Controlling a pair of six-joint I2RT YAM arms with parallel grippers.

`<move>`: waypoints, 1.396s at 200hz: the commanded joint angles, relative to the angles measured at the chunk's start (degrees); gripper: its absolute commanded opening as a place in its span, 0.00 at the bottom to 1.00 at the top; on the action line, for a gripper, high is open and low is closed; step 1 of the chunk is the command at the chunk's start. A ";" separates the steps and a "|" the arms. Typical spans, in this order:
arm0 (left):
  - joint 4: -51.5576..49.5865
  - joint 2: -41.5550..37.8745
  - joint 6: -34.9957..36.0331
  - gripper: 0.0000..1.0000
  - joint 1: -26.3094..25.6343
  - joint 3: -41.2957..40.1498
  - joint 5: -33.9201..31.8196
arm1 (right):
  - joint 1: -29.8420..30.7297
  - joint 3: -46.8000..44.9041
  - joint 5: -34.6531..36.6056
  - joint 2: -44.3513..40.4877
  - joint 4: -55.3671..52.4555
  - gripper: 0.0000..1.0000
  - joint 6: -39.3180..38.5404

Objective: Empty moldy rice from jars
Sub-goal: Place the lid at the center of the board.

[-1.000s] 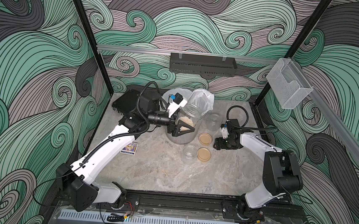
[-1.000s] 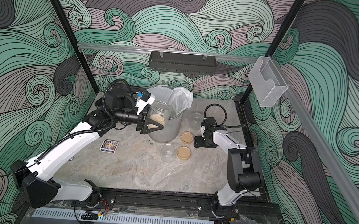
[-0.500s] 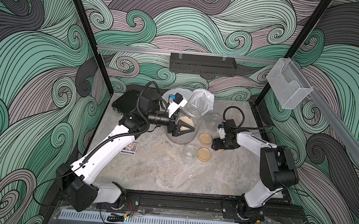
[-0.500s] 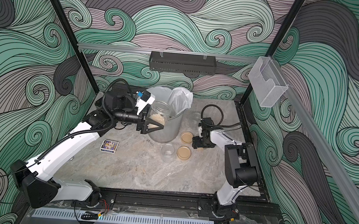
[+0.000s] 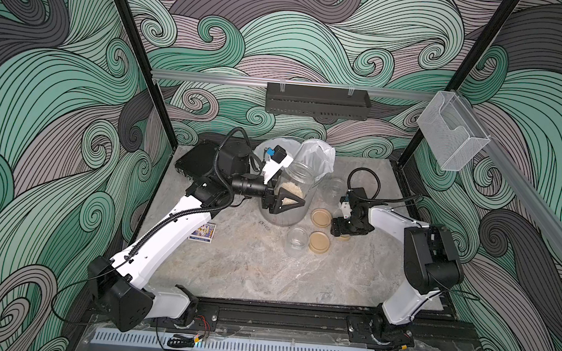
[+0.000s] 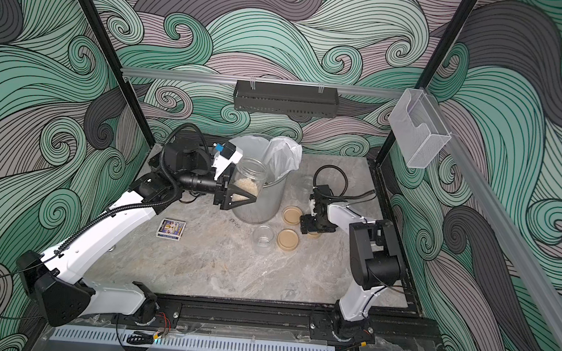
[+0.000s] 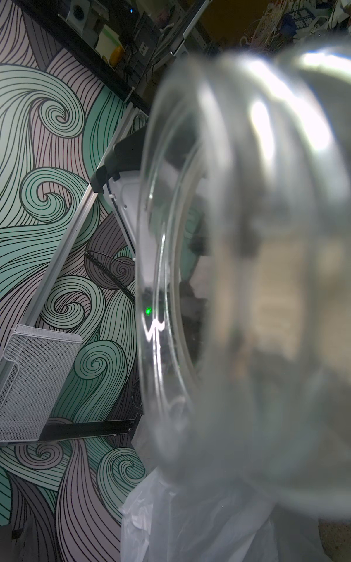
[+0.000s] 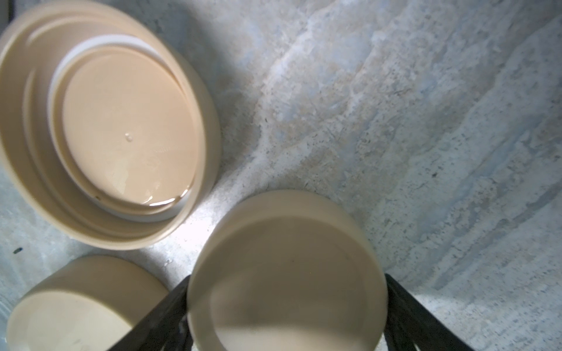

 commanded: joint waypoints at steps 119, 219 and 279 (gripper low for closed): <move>3.53 -1.06 0.81 0.35 0.50 4.33 0.71 | 0.32 4.69 -0.42 -4.90 -4.02 0.99 -0.11; -1.66 3.45 7.40 0.35 3.60 10.75 -1.85 | -0.16 14.24 -5.00 -24.82 -11.61 0.99 -5.67; -4.50 9.24 14.52 0.36 7.57 14.80 -5.23 | -0.16 29.96 -29.01 -25.18 -3.64 0.99 -9.48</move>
